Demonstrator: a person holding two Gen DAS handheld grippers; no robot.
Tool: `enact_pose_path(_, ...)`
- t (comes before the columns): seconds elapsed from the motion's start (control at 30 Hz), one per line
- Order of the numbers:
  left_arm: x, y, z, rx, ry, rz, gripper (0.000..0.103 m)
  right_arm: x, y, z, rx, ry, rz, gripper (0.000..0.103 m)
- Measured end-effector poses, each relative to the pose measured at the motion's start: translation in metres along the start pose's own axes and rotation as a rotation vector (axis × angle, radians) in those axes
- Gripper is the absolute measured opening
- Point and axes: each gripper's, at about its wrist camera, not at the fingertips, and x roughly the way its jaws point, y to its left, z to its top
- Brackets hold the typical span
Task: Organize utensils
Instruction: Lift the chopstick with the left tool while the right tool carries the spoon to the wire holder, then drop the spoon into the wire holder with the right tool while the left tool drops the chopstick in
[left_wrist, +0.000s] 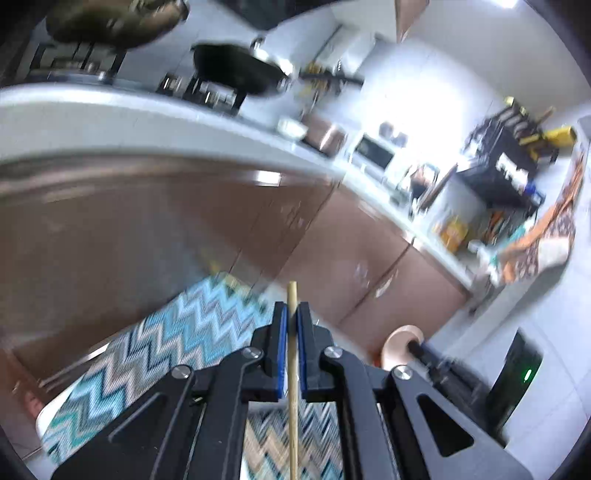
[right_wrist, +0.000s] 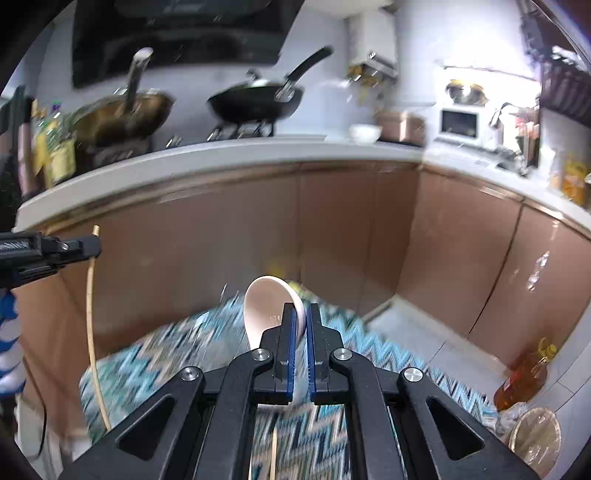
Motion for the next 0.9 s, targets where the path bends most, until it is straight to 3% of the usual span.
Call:
enact_pose_path(0.1,0.010,-0.012,0.011,0.021,-0.120,0.036,0.005,0.013,0.003,0.009,0.023,-0.080,-0.063,0.005)
enact_pose_path(0.23,0.035,-0.028,0.009,0.103,-0.246,0.143,0.005,0.040,0.009,0.014,0.023,-0.163,-0.155,0.005)
enact_pose_path(0.5,0.086,-0.028,-0.029,0.203,-0.310,0.274,0.005,0.077,0.019,-0.014,0.010,-0.233,-0.229,0.006)
enact_pose_path(0.67,0.106,-0.018,-0.062,0.240,-0.311,0.328,0.006,0.091,0.023,-0.038,0.016,-0.216,-0.205,0.009)
enact_pose_path(0.8,0.110,-0.011,-0.073,0.239,-0.286,0.329,0.010,0.093,0.026,-0.052,0.007,-0.199,-0.184,0.015)
enact_pose_path(0.9,0.107,-0.008,-0.076,0.233,-0.270,0.319,0.019,0.087,0.025,-0.055,0.014,-0.202,-0.172,0.029)
